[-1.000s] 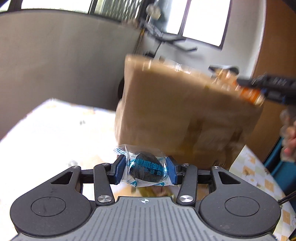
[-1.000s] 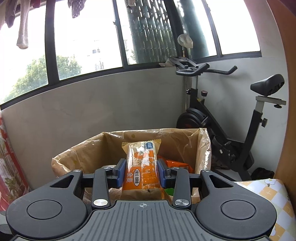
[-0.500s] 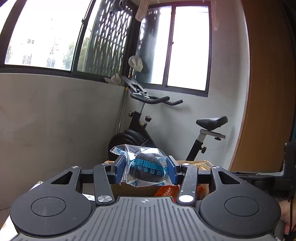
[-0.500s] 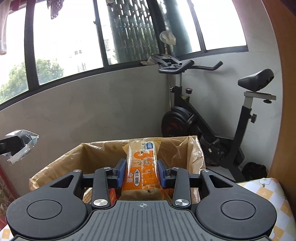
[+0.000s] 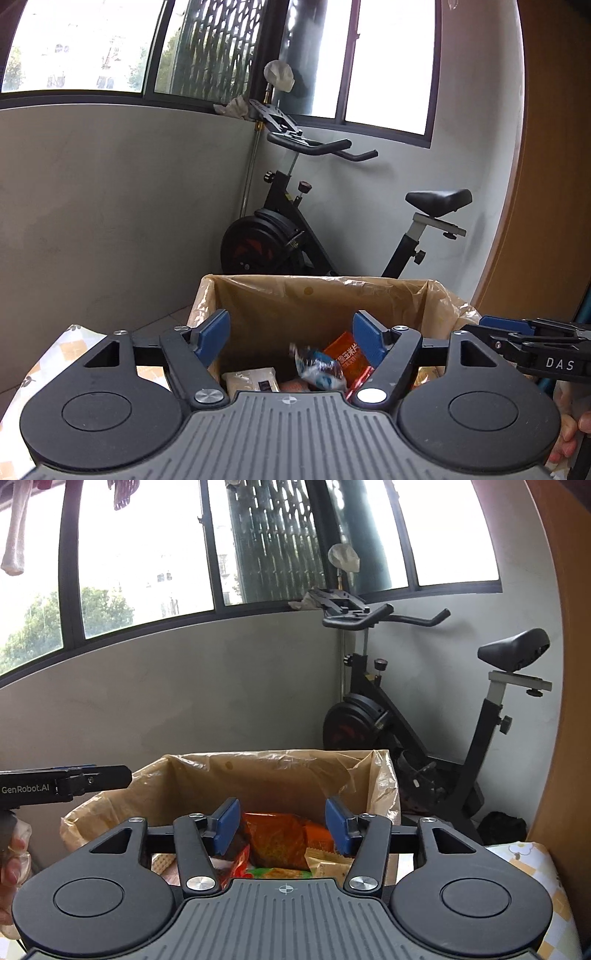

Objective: Organize snacks
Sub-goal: 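Move both open tools back from the box to the snack pile, then grasp small wrapped candy with right tool while left tool grasps the gold pouch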

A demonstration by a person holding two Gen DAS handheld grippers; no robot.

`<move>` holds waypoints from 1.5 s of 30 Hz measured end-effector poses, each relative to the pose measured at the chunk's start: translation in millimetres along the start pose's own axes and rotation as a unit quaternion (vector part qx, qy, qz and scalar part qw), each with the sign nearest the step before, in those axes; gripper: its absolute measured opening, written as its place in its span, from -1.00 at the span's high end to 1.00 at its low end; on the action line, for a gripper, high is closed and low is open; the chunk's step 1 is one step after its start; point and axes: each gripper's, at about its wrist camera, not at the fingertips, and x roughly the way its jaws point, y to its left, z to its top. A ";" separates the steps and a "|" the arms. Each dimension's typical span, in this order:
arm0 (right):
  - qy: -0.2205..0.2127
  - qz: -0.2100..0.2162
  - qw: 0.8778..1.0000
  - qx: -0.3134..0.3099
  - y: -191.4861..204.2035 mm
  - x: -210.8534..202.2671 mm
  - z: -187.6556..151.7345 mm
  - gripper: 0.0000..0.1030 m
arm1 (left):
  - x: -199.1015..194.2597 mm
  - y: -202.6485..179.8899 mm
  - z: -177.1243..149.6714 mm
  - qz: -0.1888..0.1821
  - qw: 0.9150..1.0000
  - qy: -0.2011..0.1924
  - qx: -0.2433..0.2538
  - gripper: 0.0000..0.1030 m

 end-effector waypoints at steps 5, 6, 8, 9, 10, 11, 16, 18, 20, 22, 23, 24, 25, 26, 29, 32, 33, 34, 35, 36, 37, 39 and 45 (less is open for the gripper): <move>-0.002 0.013 1.000 0.005 1.5 -27.7 -6.6 0.06 | -23.9 5.7 -8.6 0.001 1.000 0.008 0.022 -0.47; -0.002 0.013 1.000 0.004 2.3 -33.1 -9.2 0.06 | -30.0 7.3 -11.6 0.002 1.000 0.010 0.026 -0.47; 0.002 0.008 1.000 -0.002 4.1 -43.0 -14.7 0.06 | -40.4 10.0 -16.6 -0.001 0.999 0.015 0.030 -0.47; 0.003 0.003 1.000 -0.005 5.7 -47.8 -17.8 0.06 | -44.6 10.1 -19.0 0.000 0.999 0.016 0.032 -0.47; 0.004 0.000 1.000 -0.007 6.7 -52.5 -21.2 0.06 | -50.4 10.4 -22.2 0.003 0.999 0.017 0.035 -0.47; 0.003 -0.003 1.000 -0.008 7.6 -57.9 -24.8 0.06 | -55.5 11.4 -25.6 0.005 0.999 0.017 0.038 -0.47; 0.004 -0.022 1.000 -0.008 9.2 -76.7 -41.5 0.07 | -75.0 15.3 -41.0 0.008 0.999 0.021 0.028 -0.47; 0.006 -0.024 1.000 -0.012 10.1 -81.8 -47.4 0.06 | -78.8 14.6 -46.5 0.007 0.999 0.023 0.027 -0.47; 0.010 -0.025 0.999 -0.019 12.2 -85.4 -53.9 0.07 | -80.7 12.3 -51.9 0.005 0.999 0.025 0.030 -0.47; 0.018 -0.023 0.999 -0.024 15.1 -86.9 -61.8 0.07 | -81.6 9.2 -58.7 0.001 0.999 0.029 0.035 -0.47; 0.023 -0.023 0.999 -0.027 17.0 -87.0 -66.4 0.07 | -81.6 7.7 -61.8 0.000 0.999 0.032 0.037 -0.47; 0.027 -0.022 0.999 -0.029 18.1 -86.7 -70.4 0.06 | -81.3 6.4 -66.1 -0.002 0.999 0.035 0.039 -0.47; 0.032 -0.021 0.999 -0.030 19.2 -86.3 -74.5 0.05 | -80.7 5.2 -68.9 -0.004 0.998 0.038 0.041 -0.47; 0.036 -0.022 0.999 -0.031 20.8 -85.2 -79.2 0.01 | -80.1 4.4 -72.2 -0.006 0.998 0.041 0.042 -0.47; 0.047 -0.023 0.998 -0.034 24.1 -81.1 -91.9 -0.14 | -76.9 3.7 -81.8 -0.010 0.998 0.052 0.042 -0.47; 0.059 -0.020 0.997 -0.038 28.8 -77.1 -105.8 -0.23 | -73.5 4.7 -89.7 -0.011 0.997 0.059 0.043 -0.47; 0.063 -0.020 0.997 -0.040 30.1 -76.1 -110.6 -0.25 | -72.2 5.0 -92.0 -0.011 0.997 0.062 0.044 -0.47; 0.067 -0.021 0.997 -0.042 32.1 -74.6 -115.2 -0.31 | -70.4 5.4 -95.2 -0.010 0.997 0.066 0.045 -0.47; 0.070 -0.020 0.996 -0.045 34.3 -73.3 -120.1 -0.38 | -68.9 5.9 -97.3 -0.009 0.996 0.069 0.046 -0.47; 0.076 -0.017 0.996 -0.050 36.1 -71.2 -125.7 -0.41 | -67.3 6.7 -100.6 -0.009 0.996 0.073 0.046 -0.47; 0.081 -0.015 0.995 -0.055 38.6 -69.4 -130.8 -0.42 | -65.6 8.0 -103.0 -0.009 0.996 0.077 0.045 -0.47; 0.095 -0.012 0.993 -0.061 42.0 -65.3 -140.9 -0.42 | -63.0 9.9 -107.3 -0.009 0.996 0.082 0.043 -0.47; 0.128 -0.011 0.990 -0.057 45.8 -52.3 -166.0 -0.43 | -57.9 12.8 -119.6 -0.012 0.994 0.096 0.042 -0.47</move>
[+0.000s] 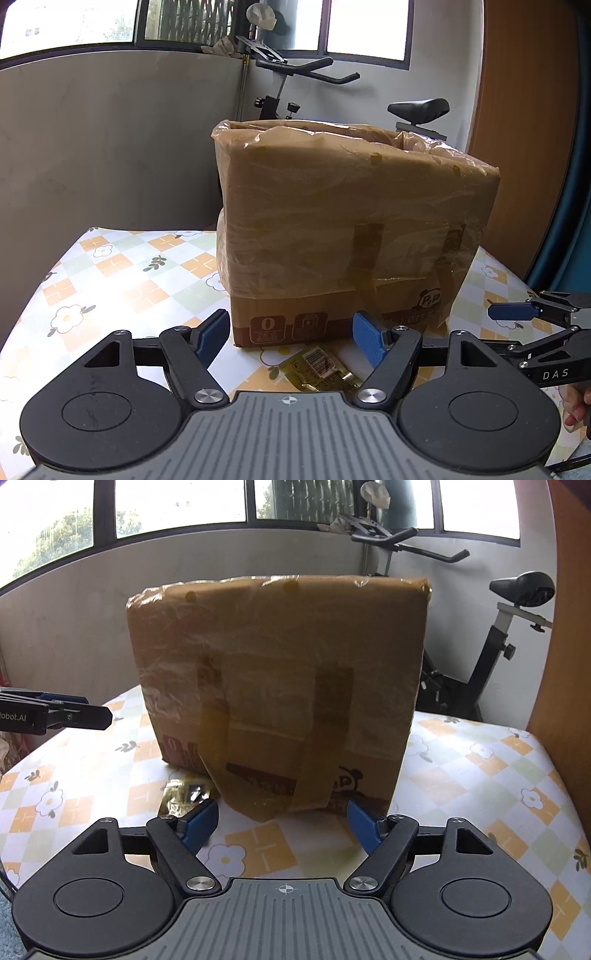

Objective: Organize snacks
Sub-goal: 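Grasp small wrapped candy with right tool while left tool grasps the gold pouch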

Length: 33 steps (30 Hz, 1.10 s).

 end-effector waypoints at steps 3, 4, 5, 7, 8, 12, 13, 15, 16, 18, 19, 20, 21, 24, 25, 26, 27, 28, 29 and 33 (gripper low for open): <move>0.009 -0.001 1.000 0.004 1.4 5.9 -8.5 -0.43 | 2.7 2.6 -5.5 -0.005 1.000 0.004 -0.004 -0.47; 0.011 -0.001 1.000 0.006 1.4 7.0 -11.1 -0.43 | 3.6 4.1 -7.6 -0.006 1.000 0.006 -0.007 -0.47; 0.013 -0.002 1.000 0.007 1.1 7.7 -13.7 -0.43 | 4.6 4.8 -9.6 -0.007 1.000 0.009 -0.008 -0.47; 0.017 -0.003 1.000 0.008 0.9 8.5 -17.9 -0.43 | 6.1 6.3 -12.9 -0.007 1.000 0.014 -0.011 -0.47; 0.019 -0.004 1.000 0.008 0.4 8.4 -20.5 -0.43 | 6.5 7.6 -14.5 -0.008 1.000 0.016 -0.012 -0.47; 0.031 -0.005 0.999 0.017 -3.4 8.0 -27.8 -0.43 | 6.6 8.8 -19.6 -0.012 1.000 0.020 -0.010 -0.47; 0.034 -0.004 0.999 0.019 -4.8 7.9 -29.6 -0.43 | 6.8 8.6 -20.7 -0.012 1.000 0.021 -0.008 -0.47; 0.037 -0.003 0.999 0.024 -5.6 7.1 -32.1 -0.42 | 6.8 8.7 -22.7 -0.008 1.000 0.020 -0.008 -0.47; 0.038 0.000 0.999 0.025 -5.5 6.8 -33.3 -0.42 | 7.2 9.1 -24.3 -0.007 1.000 0.019 -0.009 -0.47; 0.042 0.007 0.999 0.020 -2.9 6.8 -36.0 -0.39 | 8.2 9.1 -26.5 -0.004 1.000 0.019 -0.009 -0.47; 0.045 0.012 0.999 0.017 -0.9 7.0 -37.2 -0.37 | 8.3 8.9 -27.3 -0.003 1.000 0.019 -0.009 -0.47; 0.049 0.018 0.999 0.015 1.9 7.7 -38.6 -0.30 | 8.2 8.4 -28.2 -0.002 1.000 0.019 -0.009 -0.47; 0.053 0.026 0.998 0.012 4.6 8.2 -39.6 -0.28 | 8.1 8.6 -29.2 -0.004 1.000 0.019 -0.009 -0.47; 0.067 0.046 0.997 0.001 15.9 9.9 -42.2 -0.19 | 8.8 9.0 -32.9 -0.008 1.000 0.023 -0.012 -0.47; 0.071 0.051 0.996 0.000 18.7 10.4 -42.7 -0.18 | 9.0 9.3 -34.2 -0.010 1.000 0.024 -0.012 -0.47; 0.077 0.056 0.996 0.001 22.3 11.5 -42.8 -0.17 | 9.2 9.2 -35.2 -0.011 1.000 0.026 -0.011 -0.47; 0.082 0.060 0.995 0.004 24.2 12.7 -43.3 -0.17 | 9.4 8.9 -36.0 -0.010 1.000 0.028 -0.009 -0.47; 0.087 0.063 0.994 0.008 25.3 14.4 -43.4 -0.17 | 9.6 8.6 -36.7 -0.010 1.000 0.028 -0.008 -0.47; 0.092 0.064 0.994 0.014 26.5 17.2 -44.0 -0.17 | 9.7 8.7 -37.4 -0.010 1.000 0.028 -0.007 -0.47; 0.098 0.063 0.993 0.032 26.3 29.4 -40.9 0.01 | 10.9 9.3 -39.3 -0.010 0.999 0.031 -0.012 -0.47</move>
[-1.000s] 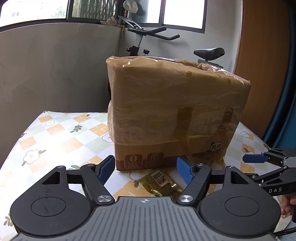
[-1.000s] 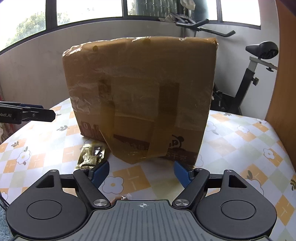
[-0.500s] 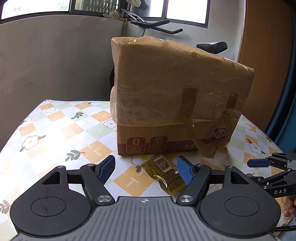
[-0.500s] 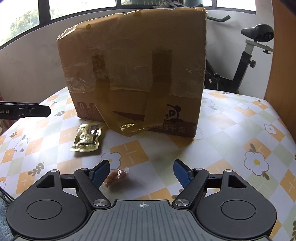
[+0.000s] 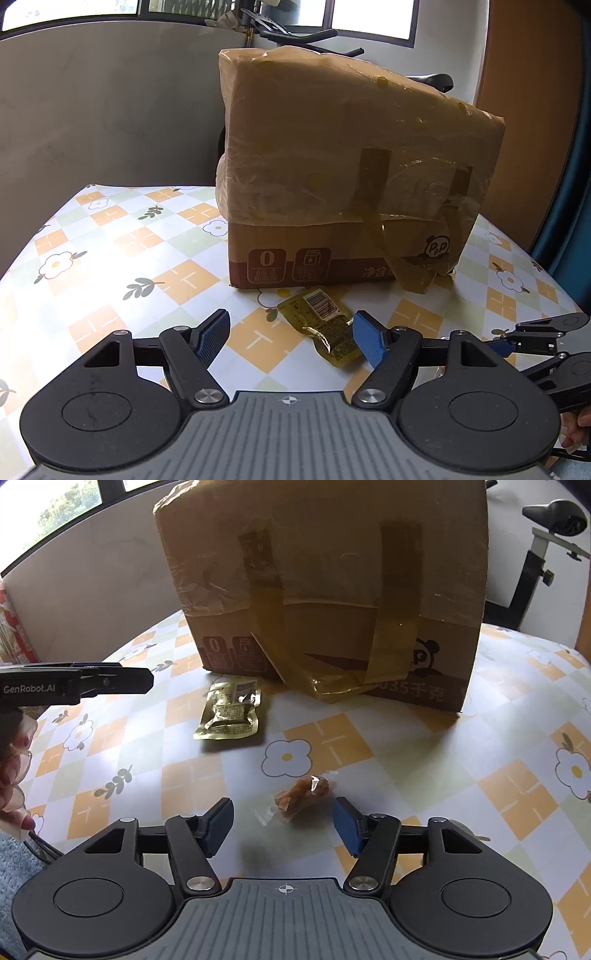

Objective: Organize snacks
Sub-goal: 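Grasp small wrapped candy with right tool while left tool grasps the gold pouch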

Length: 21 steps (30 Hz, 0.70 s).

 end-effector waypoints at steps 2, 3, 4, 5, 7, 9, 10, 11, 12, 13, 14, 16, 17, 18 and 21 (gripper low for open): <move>-0.002 -0.002 1.000 0.005 -3.3 3.3 5.1 0.28 | -0.1 0.5 -0.7 -0.002 1.000 0.001 -0.003 -0.47; -0.003 -0.003 1.000 0.009 -5.3 4.4 7.1 0.35 | -0.1 0.6 -1.1 -0.002 1.000 0.001 -0.004 -0.47; -0.005 -0.005 1.000 0.012 -8.0 5.1 8.7 0.41 | 0.0 0.6 -1.6 -0.003 1.000 0.002 -0.004 -0.47; -0.007 -0.007 1.000 0.015 -10.8 5.5 9.9 0.45 | 0.3 0.6 -2.2 -0.004 1.000 0.003 -0.004 -0.47; -0.012 -0.011 1.000 0.017 -15.6 5.5 11.8 0.60 | 1.5 0.9 -3.4 -0.004 1.000 0.005 -0.004 -0.47; -0.017 -0.015 1.000 0.015 -21.6 4.9 14.1 0.66 | 4.0 1.4 -4.7 -0.004 1.000 0.009 -0.007 -0.47; -0.020 -0.017 1.000 0.013 -23.9 4.4 15.1 0.69 | 5.6 1.7 -5.0 -0.005 1.000 0.011 -0.011 -0.47; -0.025 -0.021 0.999 0.009 -26.7 4.3 16.2 0.72 | 7.2 1.6 -5.3 -0.006 1.000 0.013 -0.014 -0.47; -0.029 -0.027 0.999 0.003 -29.1 4.8 17.3 0.73 | 9.4 1.6 -5.7 -0.007 1.000 0.015 -0.018 -0.47; -0.034 -0.034 0.999 -0.006 -31.1 5.3 18.3 0.74 | 11.8 1.0 -6.0 -0.008 1.000 0.019 -0.022 -0.47; -0.040 -0.042 0.998 -0.017 -32.5 7.0 19.0 0.74 | 14.2 -0.1 -6.1 -0.008 0.999 0.021 -0.024 -0.47; -0.049 -0.051 0.997 -0.035 -35.5 7.8 19.4 0.74 | 20.1 -2.6 -6.1 -0.010 0.999 0.028 -0.028 -0.47; -0.053 -0.051 0.997 -0.039 -36.9 8.2 18.9 0.74 | 23.3 -4.1 -5.9 -0.011 0.999 0.032 -0.030 -0.47; -0.057 -0.047 0.996 -0.040 -39.0 8.5 17.8 0.74 | 26.8 -6.1 -5.8 -0.011 0.999 0.035 -0.032 -0.47; -0.071 -0.040 0.996 -0.030 -42.8 9.2 12.9 0.74 | 41.1 -12.1 -4.8 -0.010 0.998 0.048 -0.041 -0.47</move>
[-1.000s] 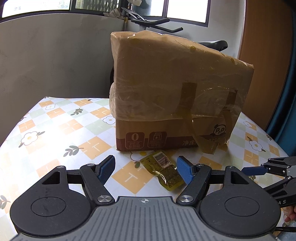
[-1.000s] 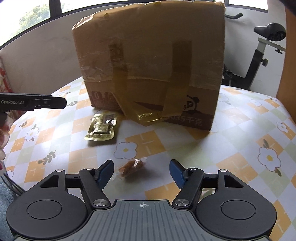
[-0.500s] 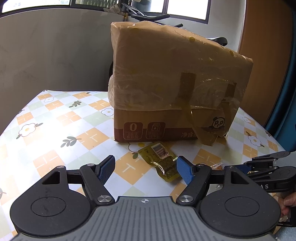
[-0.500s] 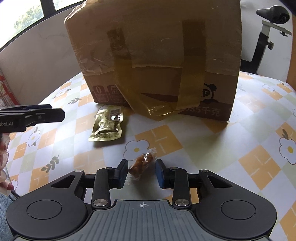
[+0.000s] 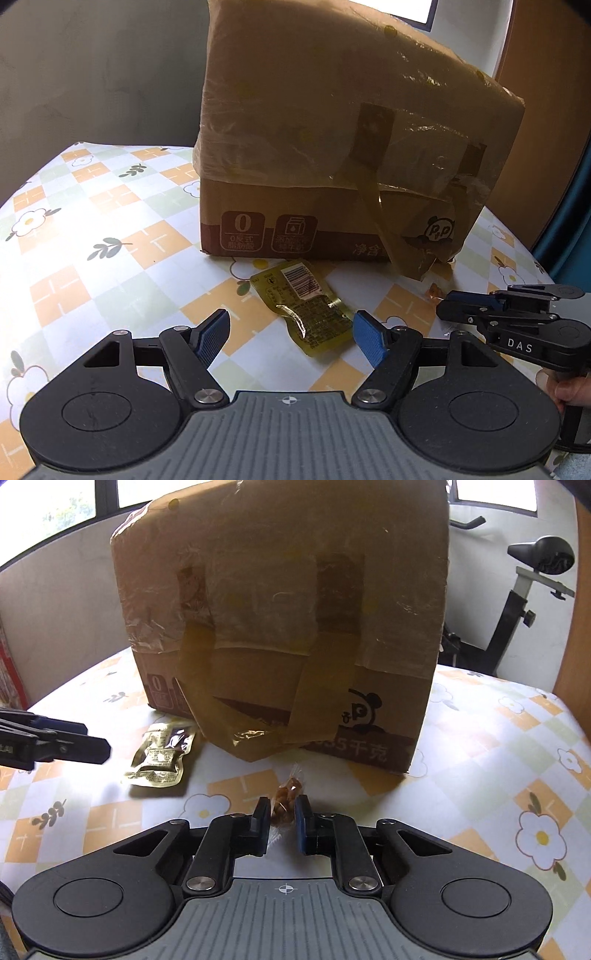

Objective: Organize snacks
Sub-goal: 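Grasp small wrapped candy with right tool while left tool grasps the gold pouch, then lift the gold pouch and candy and carry both over the box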

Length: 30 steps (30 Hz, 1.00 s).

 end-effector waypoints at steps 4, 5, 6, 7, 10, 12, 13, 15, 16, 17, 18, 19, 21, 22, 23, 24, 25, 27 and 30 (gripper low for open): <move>-0.013 0.008 1.000 0.020 -6.9 -1.0 -5.5 0.74 | 21.1 -7.1 4.0 0.013 1.000 0.018 -0.016 -0.47; -0.014 0.009 1.000 0.027 -9.1 -0.7 -5.8 0.74 | 26.4 -8.4 5.2 0.014 0.999 0.022 -0.020 -0.47; -0.016 0.008 0.999 0.032 -11.2 -1.4 -6.2 0.74 | 31.6 -9.4 6.5 0.015 0.999 0.027 -0.023 -0.47; -0.017 0.008 0.999 0.039 -13.6 -1.7 -6.7 0.74 | 35.7 -11.3 7.1 0.021 0.999 0.030 -0.027 -0.47; -0.018 0.013 0.999 0.046 -17.1 -1.8 -7.7 0.74 | 46.3 -14.9 10.7 0.035 0.998 0.037 -0.037 -0.47; -0.019 0.015 0.999 0.046 -17.8 -2.0 -8.4 0.74 | 52.4 -15.9 13.7 0.039 0.997 0.038 -0.045 -0.61; -0.020 0.015 0.999 0.046 -17.5 -2.1 -8.4 0.74 | 54.7 -17.7 14.6 0.041 0.997 0.038 -0.047 -0.64; -0.021 0.014 0.999 0.043 -16.2 -2.3 -8.5 0.74 | 60.6 -23.8 16.8 0.051 0.997 0.040 -0.042 -0.67; -0.022 0.015 0.999 0.042 -15.4 -2.5 -8.3 0.74 | 62.5 -26.9 16.8 0.058 0.997 0.040 -0.038 -0.67; -0.023 0.016 0.999 0.042 -15.1 -2.9 -8.4 0.74 | 64.1 -30.1 16.1 0.066 0.996 0.039 -0.034 -0.67; -0.024 0.017 0.999 0.041 -14.9 -3.1 -8.6 0.74 | 65.3 -33.3 15.2 0.073 0.996 0.039 -0.029 -0.67; -0.025 0.017 0.999 0.040 -14.8 -3.4 -8.6 0.74 | 66.3 -38.7 14.7 0.083 0.996 0.038 -0.020 -0.67; -0.026 0.019 0.999 0.038 -14.3 -3.8 -8.4 0.74 | 70.3 -47.9 10.9 0.123 0.991 0.043 0.001 -0.70; -0.026 0.019 0.999 0.036 -13.9 -3.8 -8.1 0.74 | 70.0 -49.5 9.0 0.131 0.991 0.038 -0.001 -0.70; -0.026 0.020 0.999 0.034 -13.2 -3.7 -8.1 0.74 | 69.0 -49.4 7.4 0.133 0.991 0.034 -0.007 -0.66; -0.026 0.020 0.999 0.031 -13.0 -3.8 -8.0 0.74 | 68.2 -49.8 6.3 0.136 0.990 0.032 -0.009 -0.63; -0.026 0.021 0.999 0.030 -12.8 -3.9 -7.8 0.74 | 65.8 -49.3 5.1 0.139 0.990 0.029 -0.011 -0.58; -0.026 0.021 0.999 0.029 -12.7 -4.2 -7.8 0.74 | 60.6 -47.7 2.9 0.143 0.989 0.024 -0.016 -0.15; -0.027 0.024 0.999 0.031 -13.9 -4.6 -8.1 0.74 | 49.5 -36.4 -2.6 0.119 0.992 0.015 -0.032 -0.08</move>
